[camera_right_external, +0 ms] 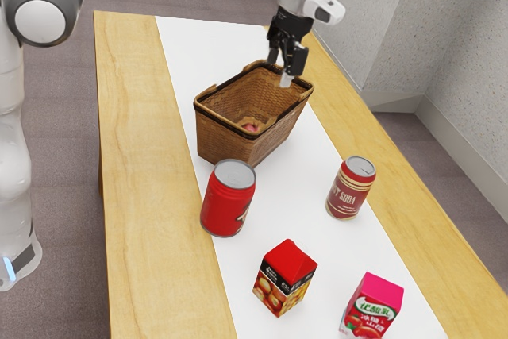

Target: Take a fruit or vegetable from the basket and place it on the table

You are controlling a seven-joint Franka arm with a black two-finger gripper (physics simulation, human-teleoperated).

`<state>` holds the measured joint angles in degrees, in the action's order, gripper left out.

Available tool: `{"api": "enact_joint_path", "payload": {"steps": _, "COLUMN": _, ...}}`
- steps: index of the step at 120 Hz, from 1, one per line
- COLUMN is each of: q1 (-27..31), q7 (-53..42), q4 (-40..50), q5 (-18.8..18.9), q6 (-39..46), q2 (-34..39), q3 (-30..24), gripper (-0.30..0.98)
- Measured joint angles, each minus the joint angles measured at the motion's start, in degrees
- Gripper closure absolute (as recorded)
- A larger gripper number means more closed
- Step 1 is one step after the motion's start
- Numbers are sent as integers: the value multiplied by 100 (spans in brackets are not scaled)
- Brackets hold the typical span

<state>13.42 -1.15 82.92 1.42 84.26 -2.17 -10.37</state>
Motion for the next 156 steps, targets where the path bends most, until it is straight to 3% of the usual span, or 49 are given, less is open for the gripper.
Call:
{"api": "enact_joint_path", "payload": {"steps": 36, "q1": -10, "q7": -284, "q4": -125, "q5": -3, "q6": 251, "q2": -174, "q3": 0, "gripper": 0}}
{"api": "enact_joint_path", "payload": {"steps": 64, "q1": 5, "q7": -1573, "q4": -628, "q5": 1, "q6": 314, "q2": -616, "q3": -24, "gripper": 0}}
{"api": "enact_joint_path", "payload": {"steps": 89, "q1": -31, "q7": -2819, "q4": -655, "q5": 130, "q6": 351, "q2": -452, "q3": -44, "gripper": 0}}
{"api": "enact_joint_path", "payload": {"steps": 114, "q1": -230, "q7": -3909, "q4": 720, "q5": 388, "q6": 683, "q2": 322, "q3": 289, "gripper": 0}}
{"api": "enact_joint_path", "payload": {"steps": 156, "q1": -213, "q7": -5442, "q4": 1325, "q5": 432, "q6": 1612, "q2": 29, "q3": 651, "gripper": 0}}
